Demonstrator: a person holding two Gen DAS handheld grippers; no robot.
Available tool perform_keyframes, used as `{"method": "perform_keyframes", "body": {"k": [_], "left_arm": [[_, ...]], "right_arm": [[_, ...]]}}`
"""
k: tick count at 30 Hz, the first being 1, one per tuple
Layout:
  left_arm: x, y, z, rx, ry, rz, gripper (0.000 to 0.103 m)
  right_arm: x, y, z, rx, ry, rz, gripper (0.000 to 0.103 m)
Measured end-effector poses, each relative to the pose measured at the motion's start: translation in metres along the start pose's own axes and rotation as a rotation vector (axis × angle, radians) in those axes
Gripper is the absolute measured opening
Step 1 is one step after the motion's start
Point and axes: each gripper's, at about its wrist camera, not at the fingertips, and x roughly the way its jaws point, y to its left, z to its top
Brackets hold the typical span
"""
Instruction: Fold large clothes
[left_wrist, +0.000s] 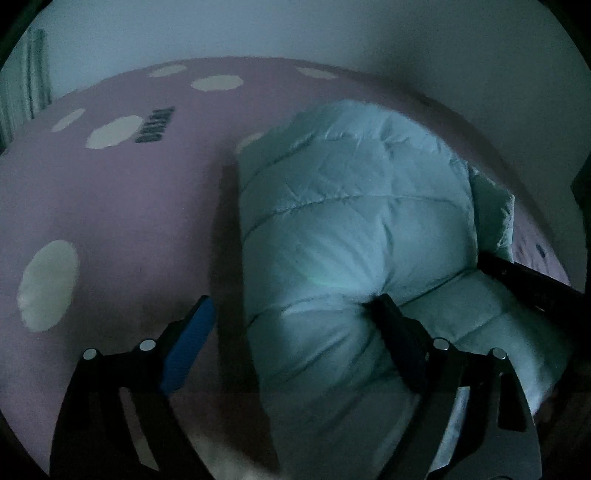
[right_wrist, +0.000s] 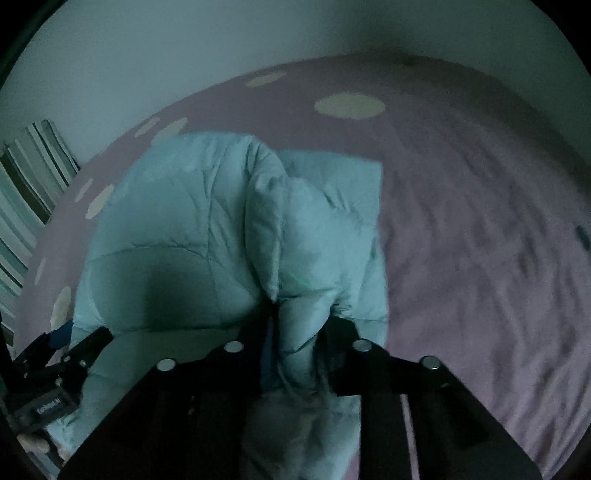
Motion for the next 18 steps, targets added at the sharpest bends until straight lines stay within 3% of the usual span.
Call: {"method": "perform_keyframes", "body": {"k": [4, 7, 10, 18], "left_arm": [[-0.044, 0.006, -0.013, -0.023, -0.081, -0.006, 0.087], [-0.058, 0.001, -0.024, 0.000, -0.109, -0.006, 0.087], [-0.054, -0.006, -0.033, 0.033, -0.092, -0.006, 0.087], [-0.015, -0.013, -0.042, -0.004, 0.027, -0.018, 0.087]], "right_arm": [[-0.059, 0.009, -0.014, -0.019, -0.134, -0.020, 0.027], [-0.088, 0.028, -0.031, -0.083, -0.189, 0.025, 0.027], [-0.088, 0.041, -0.049, -0.151, -0.160, 0.056, 0.026], [-0.026, 0.023, -0.069, -0.145, -0.041, -0.028, 0.025]]}}
